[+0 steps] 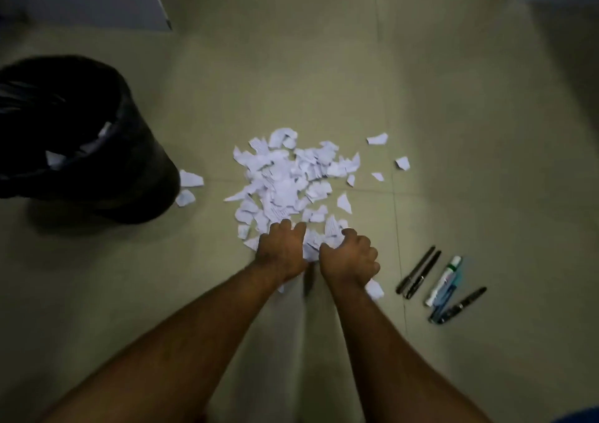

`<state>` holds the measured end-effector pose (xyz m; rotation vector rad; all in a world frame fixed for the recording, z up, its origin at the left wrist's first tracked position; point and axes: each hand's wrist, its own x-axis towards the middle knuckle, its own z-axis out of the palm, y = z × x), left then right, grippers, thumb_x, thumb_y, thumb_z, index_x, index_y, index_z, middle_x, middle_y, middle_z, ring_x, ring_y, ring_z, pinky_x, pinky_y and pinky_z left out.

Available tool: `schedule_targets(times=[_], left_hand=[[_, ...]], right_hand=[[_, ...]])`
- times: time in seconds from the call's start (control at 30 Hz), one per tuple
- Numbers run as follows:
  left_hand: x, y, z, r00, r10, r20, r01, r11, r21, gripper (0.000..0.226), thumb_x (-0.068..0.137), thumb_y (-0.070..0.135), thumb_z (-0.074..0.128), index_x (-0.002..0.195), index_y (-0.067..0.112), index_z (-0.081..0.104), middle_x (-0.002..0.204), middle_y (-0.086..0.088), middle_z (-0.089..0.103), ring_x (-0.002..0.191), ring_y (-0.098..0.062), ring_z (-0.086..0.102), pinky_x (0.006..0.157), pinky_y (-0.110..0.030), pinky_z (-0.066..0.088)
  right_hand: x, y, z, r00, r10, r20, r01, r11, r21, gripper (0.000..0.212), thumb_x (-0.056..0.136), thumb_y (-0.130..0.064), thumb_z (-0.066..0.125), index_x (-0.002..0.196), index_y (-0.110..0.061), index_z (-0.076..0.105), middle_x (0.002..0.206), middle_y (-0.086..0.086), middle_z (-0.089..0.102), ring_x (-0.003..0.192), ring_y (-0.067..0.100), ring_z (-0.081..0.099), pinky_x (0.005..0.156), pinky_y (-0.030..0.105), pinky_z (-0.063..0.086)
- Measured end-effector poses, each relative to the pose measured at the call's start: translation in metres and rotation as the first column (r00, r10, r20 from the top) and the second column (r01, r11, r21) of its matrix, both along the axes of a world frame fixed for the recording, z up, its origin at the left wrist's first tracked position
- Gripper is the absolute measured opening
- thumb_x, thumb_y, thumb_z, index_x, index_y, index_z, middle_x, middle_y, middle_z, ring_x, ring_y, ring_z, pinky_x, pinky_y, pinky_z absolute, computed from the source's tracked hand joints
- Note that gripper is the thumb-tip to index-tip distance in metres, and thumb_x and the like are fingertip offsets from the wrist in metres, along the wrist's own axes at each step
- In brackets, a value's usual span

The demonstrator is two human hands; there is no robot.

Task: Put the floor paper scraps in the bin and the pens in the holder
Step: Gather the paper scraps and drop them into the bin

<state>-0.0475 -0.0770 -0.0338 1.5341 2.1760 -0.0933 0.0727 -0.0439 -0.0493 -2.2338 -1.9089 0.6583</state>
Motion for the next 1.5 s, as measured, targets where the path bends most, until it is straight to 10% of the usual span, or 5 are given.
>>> schedule_targets(times=[0.5,0.8,1.1,1.3,1.5], left_hand=[[0.016,-0.039,-0.031,0.965,0.261,0.01,-0.258,0.948,0.186,0.058,0.084,0.039,0.062,0.136,0.016,0.048,0.135,-0.014,0.049,0.121,-0.034,0.047,0.095,-0.042,0.044],[0.034,-0.06,-0.036,0.55,0.819,0.165,-0.831,0.556,0.011,0.062,0.078,0.038,0.068,0.131,0.014,0.046,0.131,-0.018,0.043,0.123,-0.038,0.043,0.098,-0.044,0.043],[0.028,-0.051,-0.041,0.729,0.63,0.267,-0.684,0.685,0.252,0.054,0.085,0.001,0.056,0.137,0.016,0.05,0.152,-0.01,0.03,0.135,-0.03,0.037,0.109,-0.034,0.037],[0.036,-0.027,-0.036,0.553,0.713,0.431,-0.816,0.568,0.106,0.052,0.091,0.028,0.058,0.141,0.019,0.043,0.139,-0.011,0.043,0.126,-0.03,0.047,0.099,-0.035,0.041],[0.016,-0.008,-0.035,0.816,0.564,0.124,-0.573,0.764,0.295,0.059,0.082,0.015,0.062,0.139,0.016,0.044,0.136,-0.015,0.045,0.122,-0.036,0.047,0.096,-0.044,0.044]], right_hand=[[-0.002,-0.02,-0.041,0.853,0.01,-0.521,0.064,0.99,0.124,0.041,0.075,-0.009,0.064,0.116,-0.01,0.067,0.114,0.014,0.063,0.106,0.034,0.06,0.092,0.036,0.046],[-0.009,-0.036,-0.04,0.949,-0.036,-0.314,0.032,0.999,-0.018,0.049,0.076,-0.017,0.067,0.124,-0.018,0.063,0.122,0.012,0.055,0.111,0.035,0.053,0.091,0.04,0.044],[-0.004,-0.028,-0.035,0.909,-0.078,-0.41,0.096,0.995,0.022,0.047,0.079,-0.013,0.066,0.126,-0.008,0.061,0.122,0.018,0.055,0.112,0.038,0.055,0.09,0.038,0.046],[-0.029,-0.012,-0.027,0.852,-0.077,-0.517,-0.016,0.985,-0.174,0.05,0.08,-0.01,0.059,0.13,-0.011,0.059,0.12,0.015,0.062,0.111,0.033,0.06,0.091,0.032,0.048],[-0.024,0.01,-0.027,0.952,0.088,-0.294,-0.08,0.996,0.038,0.069,0.079,-0.02,0.065,0.144,-0.014,0.042,0.144,0.013,0.041,0.126,0.034,0.046,0.097,0.04,0.044]])
